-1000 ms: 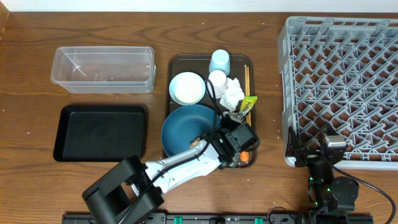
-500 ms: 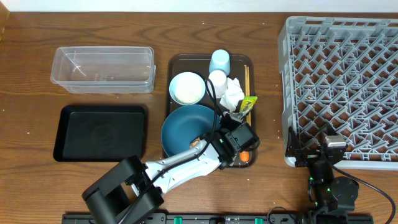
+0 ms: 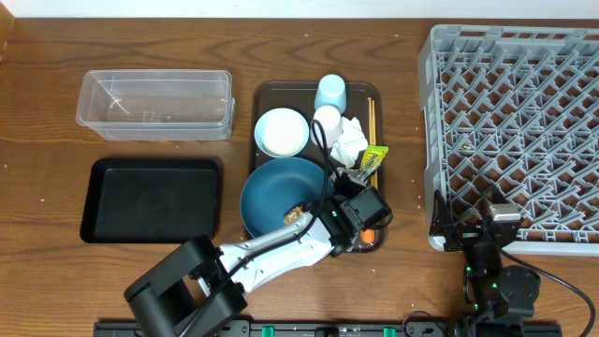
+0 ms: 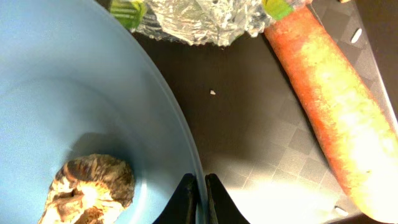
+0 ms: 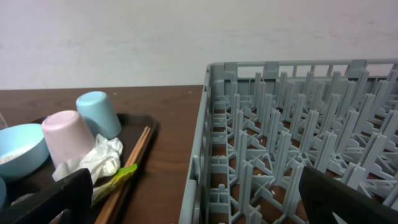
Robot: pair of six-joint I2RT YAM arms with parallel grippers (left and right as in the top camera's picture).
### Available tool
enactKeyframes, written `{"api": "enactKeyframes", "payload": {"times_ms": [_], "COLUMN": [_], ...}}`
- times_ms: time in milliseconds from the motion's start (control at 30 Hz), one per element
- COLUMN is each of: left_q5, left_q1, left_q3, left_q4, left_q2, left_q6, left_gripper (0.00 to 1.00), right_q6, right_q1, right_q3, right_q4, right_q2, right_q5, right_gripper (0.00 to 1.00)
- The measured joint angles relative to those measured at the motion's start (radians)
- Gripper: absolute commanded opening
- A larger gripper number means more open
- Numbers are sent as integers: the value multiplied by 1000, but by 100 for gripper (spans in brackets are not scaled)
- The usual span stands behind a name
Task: Sort waste into correct bins and load items into the dishwasher rack
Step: 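Lift the blue plate with the left gripper toward the black tray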
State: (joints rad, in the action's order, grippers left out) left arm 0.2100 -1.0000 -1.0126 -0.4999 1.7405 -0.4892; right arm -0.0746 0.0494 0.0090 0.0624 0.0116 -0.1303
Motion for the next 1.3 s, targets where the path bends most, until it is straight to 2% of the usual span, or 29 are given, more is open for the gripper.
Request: {"api": "enactKeyframes", "payload": {"times_ms": [333,567,733,1033,1300], "left_q5": [0,-1,-1,-26,-225], "left_q1": [0,8,65,243,562], "left_q3": [-4,-4,-4,-4,-4], "left_q4": [-23,-67,-130,-230,-261], "left_q2": [-70,-294,-440,-645,-737], "left_q6": [-6,-50,-83,-130,-134], "left_gripper": [6,6,6,6,6], "right_q6": [0,0,0,0,0], "right_q1": [0,0,0,0,0], "right_q3": [0,0,0,0,0], "right_q4": [0,0,0,0,0], "right_q2": [0,0,0,0,0], "right_q5": [0,0,0,0,0], "right_gripper": [99,99,99,99,99]}}
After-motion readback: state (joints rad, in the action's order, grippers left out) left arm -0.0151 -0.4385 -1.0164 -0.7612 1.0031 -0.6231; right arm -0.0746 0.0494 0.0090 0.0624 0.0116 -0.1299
